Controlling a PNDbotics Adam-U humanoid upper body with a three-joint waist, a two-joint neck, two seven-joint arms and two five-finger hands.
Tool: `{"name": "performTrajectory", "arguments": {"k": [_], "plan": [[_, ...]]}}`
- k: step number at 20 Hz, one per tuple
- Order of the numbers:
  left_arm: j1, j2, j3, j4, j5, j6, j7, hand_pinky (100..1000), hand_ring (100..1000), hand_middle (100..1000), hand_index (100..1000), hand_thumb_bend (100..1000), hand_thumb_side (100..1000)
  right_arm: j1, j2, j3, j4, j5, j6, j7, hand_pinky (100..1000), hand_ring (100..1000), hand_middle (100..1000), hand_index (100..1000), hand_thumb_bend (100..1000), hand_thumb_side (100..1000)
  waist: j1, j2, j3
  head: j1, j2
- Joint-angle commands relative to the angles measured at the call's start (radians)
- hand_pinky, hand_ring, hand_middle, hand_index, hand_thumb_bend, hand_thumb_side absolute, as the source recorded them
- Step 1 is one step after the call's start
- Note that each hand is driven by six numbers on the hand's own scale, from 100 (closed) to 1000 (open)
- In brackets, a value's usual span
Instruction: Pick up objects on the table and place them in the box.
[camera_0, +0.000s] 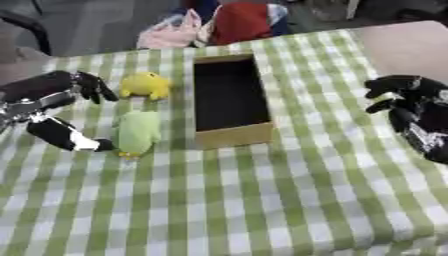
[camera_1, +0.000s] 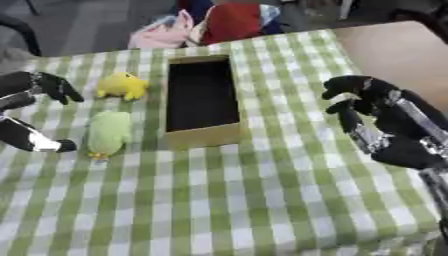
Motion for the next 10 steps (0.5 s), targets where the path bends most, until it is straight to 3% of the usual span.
{"name": "performTrajectory", "arguments": {"k": [1, 7, 10], "plan": [[-0.030, 0.001, 0.002, 0.043, -0.052, -0.010, 0.025, 694, 668, 697, 807, 595, 420, -0.010, -0.026, -0.002, -0.011, -0.007, 0.000, 0.003, 727, 933, 714, 870, 100, 389, -0.001, -0.018, -0.002, 0.003, -0.002], [-0.049, -0.042, -0.006, 0.117, -0.128, -0.034, 0.078, 699, 672, 705, 804, 552, 330, -0.011, -0.024, 0.000, -0.009, -0.008, 0.001, 0.007, 727, 933, 714, 869, 100, 391, 0.000, -0.020, -0.007, 0.004, -0.002], [-0.058, -0.059, -0.009, 0.143, -0.143, -0.048, 0.087, 703, 673, 707, 803, 550, 333, -0.011, -0.025, 0.001, -0.009, -0.007, 0.000, 0.009, 727, 933, 714, 869, 100, 391, -0.001, -0.019, -0.009, 0.005, -0.003]]}}
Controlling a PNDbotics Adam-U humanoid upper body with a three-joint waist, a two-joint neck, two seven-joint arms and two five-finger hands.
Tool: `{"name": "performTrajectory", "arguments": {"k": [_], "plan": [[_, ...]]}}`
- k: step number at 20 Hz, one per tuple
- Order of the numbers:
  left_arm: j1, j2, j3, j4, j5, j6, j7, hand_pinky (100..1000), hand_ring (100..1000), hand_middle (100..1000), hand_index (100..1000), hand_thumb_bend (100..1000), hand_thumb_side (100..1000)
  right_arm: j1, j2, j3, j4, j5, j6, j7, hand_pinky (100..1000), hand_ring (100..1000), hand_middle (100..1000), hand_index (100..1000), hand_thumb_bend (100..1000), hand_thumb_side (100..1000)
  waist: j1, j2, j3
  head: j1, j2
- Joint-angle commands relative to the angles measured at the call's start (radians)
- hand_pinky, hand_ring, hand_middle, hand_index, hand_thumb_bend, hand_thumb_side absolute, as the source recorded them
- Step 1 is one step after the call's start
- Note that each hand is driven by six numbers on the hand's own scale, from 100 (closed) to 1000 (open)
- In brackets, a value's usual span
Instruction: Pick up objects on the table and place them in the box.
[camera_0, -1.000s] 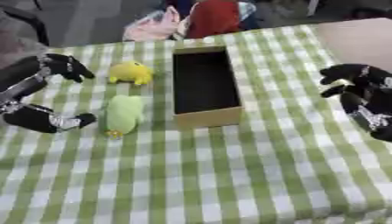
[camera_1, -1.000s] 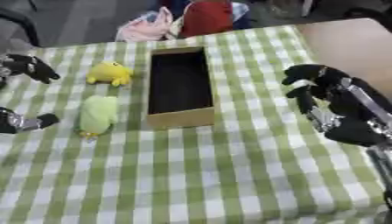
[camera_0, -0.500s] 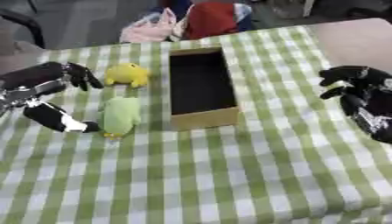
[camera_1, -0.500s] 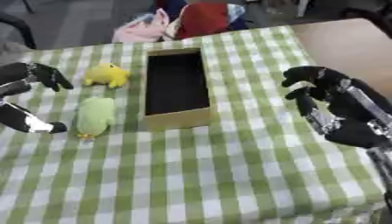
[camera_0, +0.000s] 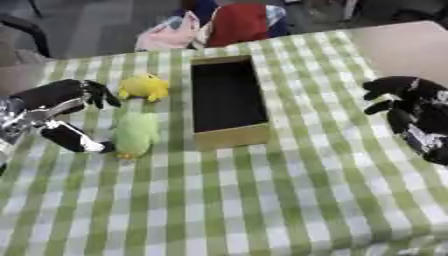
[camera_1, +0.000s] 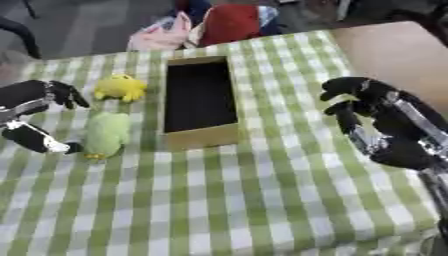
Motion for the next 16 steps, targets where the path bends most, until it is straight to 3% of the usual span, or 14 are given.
{"name": "performTrajectory", "arguments": {"k": [1, 7, 16], "plan": [[-0.026, 0.004, 0.004, 0.016, -0.018, -0.013, 0.011, 703, 673, 707, 803, 548, 332, -0.010, -0.024, -0.005, -0.009, -0.006, -0.001, 0.004, 727, 933, 714, 869, 100, 392, -0.004, -0.013, -0.003, 0.004, -0.003], [-0.035, -0.022, -0.005, 0.038, -0.027, -0.032, -0.014, 704, 675, 706, 803, 545, 364, -0.012, -0.021, -0.002, -0.008, -0.005, -0.001, 0.007, 727, 933, 714, 869, 100, 398, -0.005, -0.010, -0.007, 0.005, -0.003], [-0.034, -0.045, -0.013, 0.058, -0.044, -0.052, -0.037, 700, 657, 688, 794, 505, 336, -0.012, -0.020, -0.001, -0.006, 0.001, -0.001, 0.007, 727, 933, 713, 869, 100, 406, -0.005, -0.004, -0.012, 0.004, -0.004]]}}
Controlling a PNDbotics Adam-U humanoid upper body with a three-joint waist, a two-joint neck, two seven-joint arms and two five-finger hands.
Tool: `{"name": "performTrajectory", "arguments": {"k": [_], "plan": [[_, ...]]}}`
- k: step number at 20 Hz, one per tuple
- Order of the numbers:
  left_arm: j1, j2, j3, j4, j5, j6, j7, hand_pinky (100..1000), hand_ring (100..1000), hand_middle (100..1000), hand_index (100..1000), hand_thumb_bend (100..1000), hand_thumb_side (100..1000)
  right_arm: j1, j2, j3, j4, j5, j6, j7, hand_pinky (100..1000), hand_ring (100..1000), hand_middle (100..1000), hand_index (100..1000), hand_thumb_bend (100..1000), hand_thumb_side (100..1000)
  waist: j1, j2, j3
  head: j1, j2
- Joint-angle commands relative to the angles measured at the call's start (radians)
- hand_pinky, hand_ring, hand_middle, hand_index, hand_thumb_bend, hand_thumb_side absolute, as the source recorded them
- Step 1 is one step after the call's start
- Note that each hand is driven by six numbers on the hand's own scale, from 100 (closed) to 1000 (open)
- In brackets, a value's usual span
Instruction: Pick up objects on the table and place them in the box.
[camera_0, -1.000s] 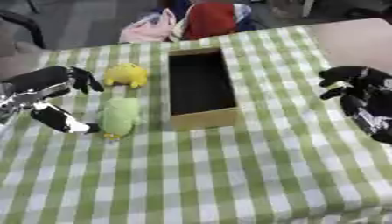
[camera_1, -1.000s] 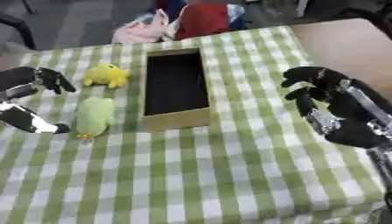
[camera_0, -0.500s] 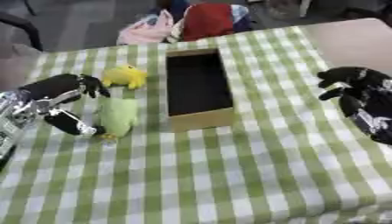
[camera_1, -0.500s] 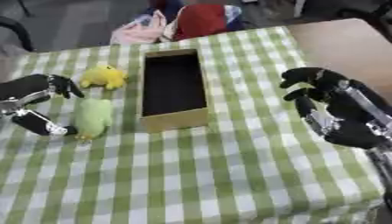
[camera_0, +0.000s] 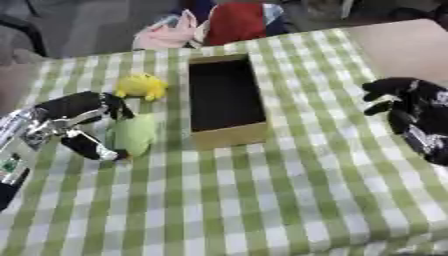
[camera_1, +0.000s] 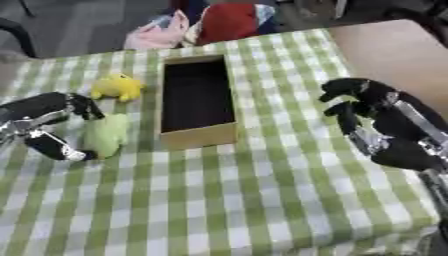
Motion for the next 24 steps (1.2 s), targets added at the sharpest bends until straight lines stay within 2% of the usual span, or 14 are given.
{"name": "performTrajectory", "arguments": {"k": [1, 6, 11, 14, 16, 18, 21, 24], "plan": [[-0.017, 0.011, 0.000, -0.002, -0.011, -0.007, -0.008, 699, 654, 684, 794, 505, 331, -0.012, -0.019, -0.006, -0.007, 0.002, -0.002, 0.002, 727, 933, 713, 869, 100, 407, -0.004, -0.010, -0.001, 0.001, -0.003], [-0.018, -0.002, 0.002, 0.006, -0.046, 0.006, 0.036, 696, 652, 687, 802, 508, 283, -0.014, -0.018, -0.004, -0.007, 0.003, -0.002, 0.004, 727, 933, 713, 869, 100, 409, -0.005, -0.007, -0.004, -0.001, -0.004], [-0.020, -0.018, 0.003, 0.027, -0.137, 0.013, 0.127, 701, 676, 723, 828, 582, 290, -0.014, -0.017, -0.004, -0.006, 0.004, -0.003, 0.004, 727, 933, 713, 869, 100, 412, -0.006, -0.005, -0.008, -0.002, -0.005], [-0.021, -0.028, 0.007, 0.051, -0.189, 0.008, 0.176, 683, 654, 701, 828, 593, 264, -0.015, -0.016, -0.004, -0.006, 0.004, -0.003, 0.006, 727, 933, 713, 869, 100, 415, -0.006, -0.004, -0.008, -0.005, -0.005], [-0.020, -0.033, 0.009, 0.062, -0.216, 0.006, 0.208, 646, 607, 657, 805, 577, 210, -0.015, -0.016, -0.004, -0.005, 0.004, -0.003, 0.006, 727, 933, 713, 869, 100, 416, -0.006, -0.003, -0.008, -0.007, -0.004], [-0.020, -0.036, 0.009, 0.067, -0.239, 0.004, 0.241, 584, 535, 584, 748, 535, 104, -0.015, -0.016, -0.004, -0.005, 0.005, -0.004, 0.006, 728, 933, 713, 870, 100, 419, -0.006, -0.002, -0.007, -0.009, -0.003], [-0.020, -0.037, 0.011, 0.071, -0.263, 0.007, 0.296, 497, 447, 480, 644, 427, 100, -0.015, -0.016, -0.004, -0.004, 0.006, -0.004, 0.006, 728, 933, 713, 870, 100, 420, -0.006, -0.001, -0.006, -0.011, -0.003], [-0.020, -0.035, 0.015, 0.071, -0.263, 0.014, 0.344, 446, 375, 401, 555, 335, 100, -0.016, -0.016, -0.004, -0.004, 0.006, -0.004, 0.006, 728, 933, 713, 870, 100, 421, -0.007, -0.001, -0.003, -0.014, -0.003]]}}
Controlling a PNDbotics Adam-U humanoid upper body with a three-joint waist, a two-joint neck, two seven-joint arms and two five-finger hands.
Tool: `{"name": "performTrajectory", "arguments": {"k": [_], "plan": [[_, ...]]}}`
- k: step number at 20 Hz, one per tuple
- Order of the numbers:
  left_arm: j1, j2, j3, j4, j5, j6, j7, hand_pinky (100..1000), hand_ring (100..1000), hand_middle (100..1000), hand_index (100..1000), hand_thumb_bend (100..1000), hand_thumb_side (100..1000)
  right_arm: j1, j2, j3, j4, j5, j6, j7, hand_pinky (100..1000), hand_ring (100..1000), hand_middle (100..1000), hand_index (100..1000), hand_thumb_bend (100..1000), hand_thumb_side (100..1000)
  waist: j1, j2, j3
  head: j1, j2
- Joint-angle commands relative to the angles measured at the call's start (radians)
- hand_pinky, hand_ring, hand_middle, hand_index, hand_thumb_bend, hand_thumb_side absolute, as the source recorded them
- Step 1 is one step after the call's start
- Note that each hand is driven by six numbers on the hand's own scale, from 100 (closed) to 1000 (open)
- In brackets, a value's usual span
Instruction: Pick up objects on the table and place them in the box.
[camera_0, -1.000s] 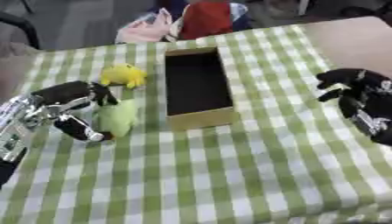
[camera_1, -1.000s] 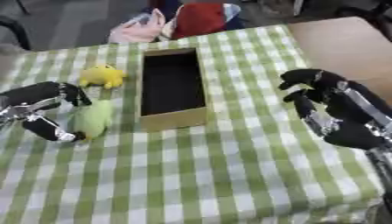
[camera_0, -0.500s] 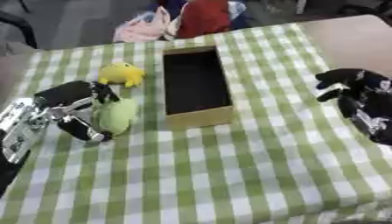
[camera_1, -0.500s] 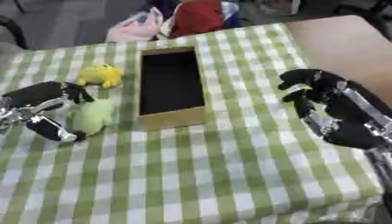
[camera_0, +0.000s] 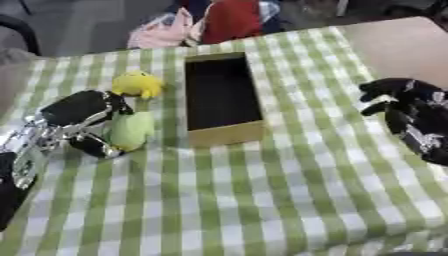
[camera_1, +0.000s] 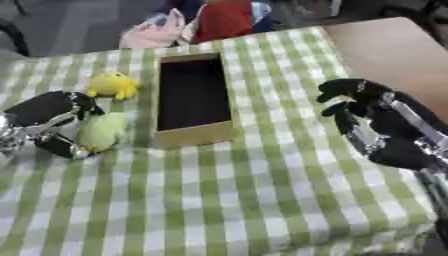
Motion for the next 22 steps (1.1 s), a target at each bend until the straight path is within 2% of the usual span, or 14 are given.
{"name": "performTrajectory", "arguments": {"k": [1, 3, 9, 13, 16, 17, 18, 22], "plan": [[-0.010, 0.020, 0.010, -0.001, -0.010, 0.008, 0.049, 443, 367, 390, 542, 320, 100, -0.015, -0.016, -0.005, -0.009, 0.003, -0.002, 0.003, 728, 933, 713, 870, 100, 421, -0.005, -0.011, 0.002, -0.004, -0.003], [-0.010, 0.025, 0.011, -0.007, -0.002, 0.012, 0.070, 439, 356, 371, 520, 264, 100, -0.014, -0.016, -0.005, -0.009, 0.003, -0.002, 0.003, 728, 933, 713, 870, 100, 424, -0.006, -0.011, 0.004, -0.005, -0.003], [-0.011, 0.056, 0.007, -0.059, 0.051, 0.000, 0.041, 446, 354, 358, 510, 211, 100, -0.013, -0.017, -0.006, -0.009, 0.002, -0.004, 0.003, 728, 933, 714, 870, 100, 420, -0.007, -0.014, 0.006, -0.008, -0.003], [-0.007, 0.091, 0.000, -0.127, 0.152, -0.012, -0.048, 446, 351, 355, 509, 172, 100, -0.012, -0.018, -0.006, -0.008, 0.001, -0.004, 0.004, 728, 933, 714, 870, 100, 422, -0.007, -0.018, 0.006, -0.011, -0.006], [-0.004, 0.126, -0.005, -0.186, 0.278, -0.012, -0.155, 450, 351, 354, 511, 118, 112, -0.011, -0.019, -0.006, -0.006, 0.001, -0.004, 0.005, 728, 933, 714, 870, 100, 420, -0.006, -0.022, 0.004, -0.014, -0.008], [-0.003, 0.137, -0.004, -0.204, 0.326, -0.006, -0.193, 451, 352, 353, 513, 100, 242, -0.010, -0.019, -0.006, -0.006, 0.000, -0.004, 0.005, 728, 932, 714, 870, 100, 426, -0.006, -0.023, 0.003, -0.015, -0.008], [-0.003, 0.147, -0.002, -0.221, 0.373, 0.002, -0.229, 456, 356, 359, 518, 100, 120, -0.010, -0.020, -0.007, -0.006, 0.000, -0.004, 0.005, 728, 932, 714, 870, 100, 419, -0.005, -0.024, 0.002, -0.017, -0.008], [-0.008, 0.177, 0.016, -0.281, 0.496, 0.039, -0.321, 466, 363, 365, 527, 100, 119, -0.010, -0.021, -0.006, -0.005, -0.001, -0.004, 0.006, 728, 932, 714, 870, 100, 420, -0.005, -0.027, 0.000, -0.021, -0.008]]}}
